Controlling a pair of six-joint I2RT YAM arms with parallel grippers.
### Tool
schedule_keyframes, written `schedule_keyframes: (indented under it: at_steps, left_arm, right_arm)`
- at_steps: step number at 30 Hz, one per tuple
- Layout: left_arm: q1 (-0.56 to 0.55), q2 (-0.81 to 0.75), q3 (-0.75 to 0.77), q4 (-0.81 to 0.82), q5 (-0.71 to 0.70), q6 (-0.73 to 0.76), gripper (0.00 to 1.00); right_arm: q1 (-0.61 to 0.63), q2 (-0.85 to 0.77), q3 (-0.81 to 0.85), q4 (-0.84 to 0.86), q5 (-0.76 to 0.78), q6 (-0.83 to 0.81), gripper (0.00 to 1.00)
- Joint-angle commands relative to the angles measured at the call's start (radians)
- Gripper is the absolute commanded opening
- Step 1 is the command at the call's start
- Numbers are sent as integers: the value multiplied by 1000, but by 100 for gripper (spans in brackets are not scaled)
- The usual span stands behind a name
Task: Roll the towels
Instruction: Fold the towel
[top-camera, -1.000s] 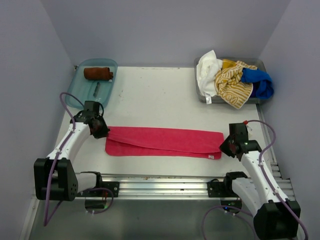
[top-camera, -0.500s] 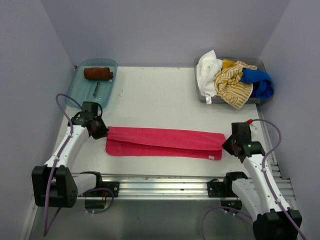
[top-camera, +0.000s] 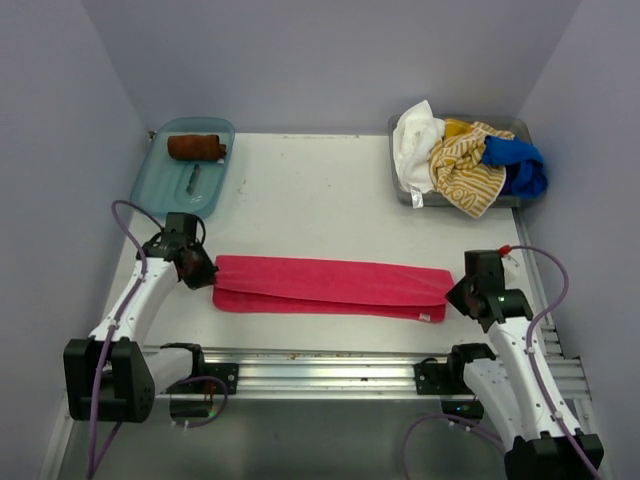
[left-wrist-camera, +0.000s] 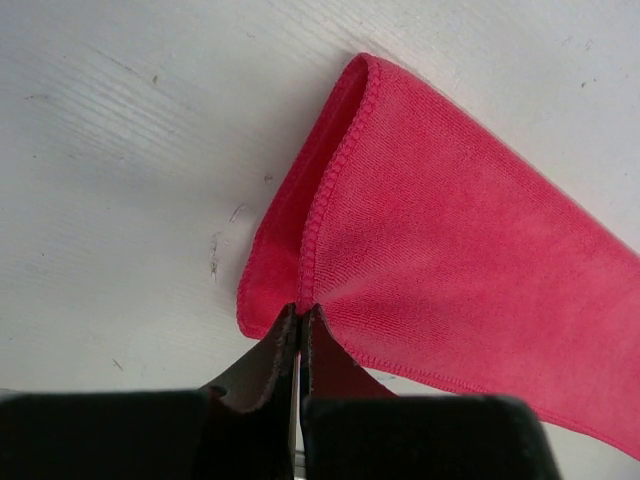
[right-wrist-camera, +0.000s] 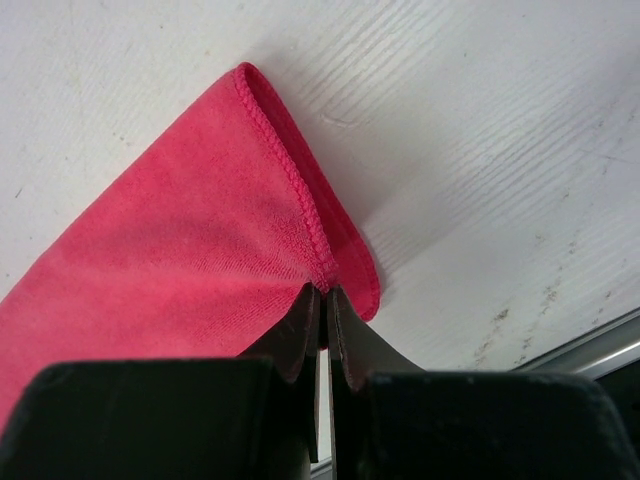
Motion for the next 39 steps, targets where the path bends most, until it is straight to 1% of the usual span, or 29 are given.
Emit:
schedule_keyframes:
  at_steps: [1,7,16,26,27,28,29,30,31,33,34,36,37,38,39]
  left_arm:
    - [11,-37,72,-44,-21,-13,0]
    - [11,-74,95,-90,-38,-6,0]
    - [11,-75,17,-91,-15,-49,0]
    - [11,-34,-57,-61,4,-84,0]
    - [11,-26,-57,-63,8,-81,7]
    - [11,-20,-55,-67,13,-73,14]
    - [11,-12,-45,-75,12,-72,25]
    - [11,-5,-39,-78,7,-70,52]
    - [11,-5,-31,-89,1,-69,64]
    - [11,-14,6,-95,-16,-66,70]
    - [12,-23,21,-95,-24,-64,71]
    - [11,-46,63,-78,-30,-62,71]
    - [11,-52,73,-34,-13,-53,70]
    - [9,-55,89,-13,8,-38,68]
    - [9,-55,95,12,57,-35,62]
  right_arm:
    - [-5,-1,71,-40,53,14,0]
    - [-5,-26,82,-68,27,32,0]
    - [-3,-85,2,-100,-16,72,0]
    - [-5,-49,-18,-73,-5,78,0]
    - [-3,-49,-18,-71,-5,78,4]
    - [-5,-49,-16,-67,-12,75,11]
    - [-5,-49,-13,-65,-12,73,21]
    - [-5,-49,-8,-66,-9,70,29]
    - [-3,-49,-2,-66,-5,64,44]
    - [-5,-46,24,-63,19,50,53]
    - [-5,-44,30,-44,15,44,59]
    - [-3,-30,42,-8,-12,29,59]
    - [-5,-9,47,21,-22,20,59]
    - [-5,9,53,41,-33,14,51]
    - [-3,26,56,59,-50,9,44]
